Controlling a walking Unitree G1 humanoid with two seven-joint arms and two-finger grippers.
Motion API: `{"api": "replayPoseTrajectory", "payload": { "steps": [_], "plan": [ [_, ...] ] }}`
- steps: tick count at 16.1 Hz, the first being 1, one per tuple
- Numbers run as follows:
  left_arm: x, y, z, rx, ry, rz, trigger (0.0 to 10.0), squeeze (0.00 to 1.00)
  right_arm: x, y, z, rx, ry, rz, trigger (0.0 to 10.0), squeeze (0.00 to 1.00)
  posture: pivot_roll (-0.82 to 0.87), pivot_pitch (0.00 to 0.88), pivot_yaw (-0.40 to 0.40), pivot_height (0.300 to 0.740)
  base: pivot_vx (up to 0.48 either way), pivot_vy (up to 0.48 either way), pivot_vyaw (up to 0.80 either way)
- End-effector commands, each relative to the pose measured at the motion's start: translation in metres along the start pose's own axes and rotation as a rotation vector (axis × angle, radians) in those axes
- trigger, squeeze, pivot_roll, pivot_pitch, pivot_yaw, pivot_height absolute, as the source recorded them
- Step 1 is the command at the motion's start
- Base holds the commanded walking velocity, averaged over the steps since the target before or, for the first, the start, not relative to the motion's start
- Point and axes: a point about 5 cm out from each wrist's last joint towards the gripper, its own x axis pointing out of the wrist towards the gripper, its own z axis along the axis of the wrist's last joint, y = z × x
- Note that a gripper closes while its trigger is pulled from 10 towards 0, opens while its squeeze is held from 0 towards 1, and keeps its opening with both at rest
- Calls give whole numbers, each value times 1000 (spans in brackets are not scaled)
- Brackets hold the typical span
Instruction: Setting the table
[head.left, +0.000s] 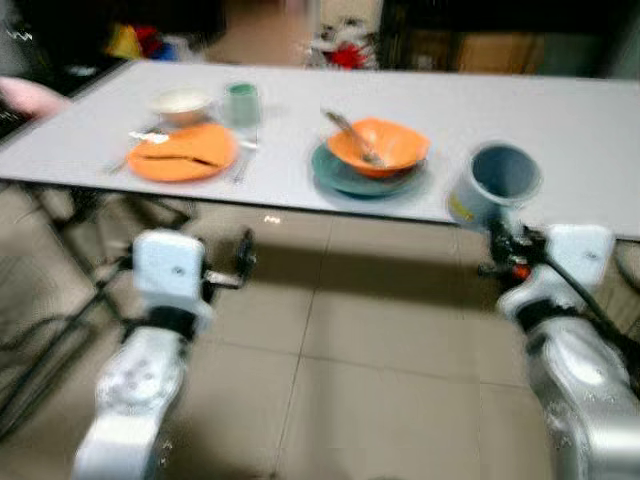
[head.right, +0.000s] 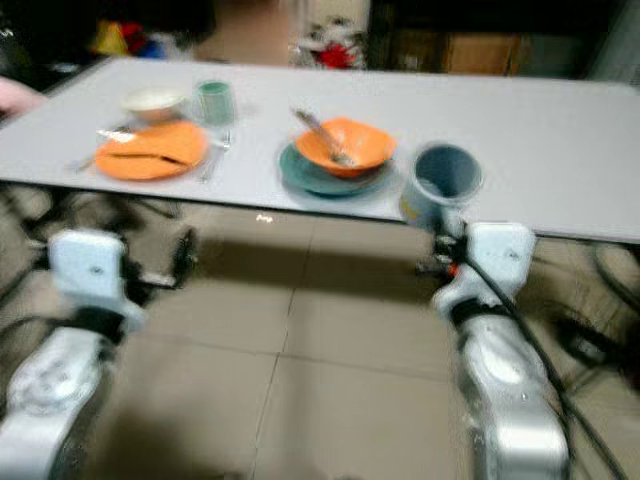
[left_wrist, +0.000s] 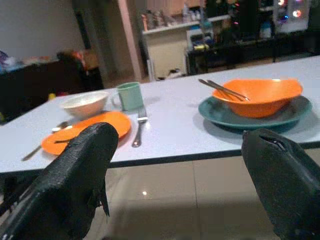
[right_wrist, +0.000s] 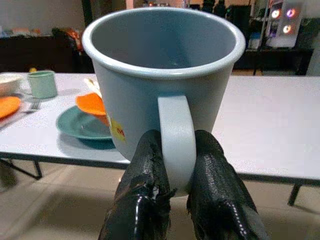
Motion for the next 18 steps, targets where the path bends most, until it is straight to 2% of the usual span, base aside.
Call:
{"api": "replayPoseTrajectory", "payload": {
  "steps": [1,11,18],
  "plan": [
    [3,-3,1,-11,-1,-15,10000,0,1,-5,2,-3,-2,-18,10000,0,-140,0,33,740,259,0,-800],
    [13,6,9,8,-37,-6,10000,0,21,14,15,20,0,148,10000,0,-136,0,45,740,302,0,-62],
    [15,11,11,16,-44,9,10000,0,27,21,13,5,24,188,10000,0,-128,0,37,740,352,0,0]
  ]
}}
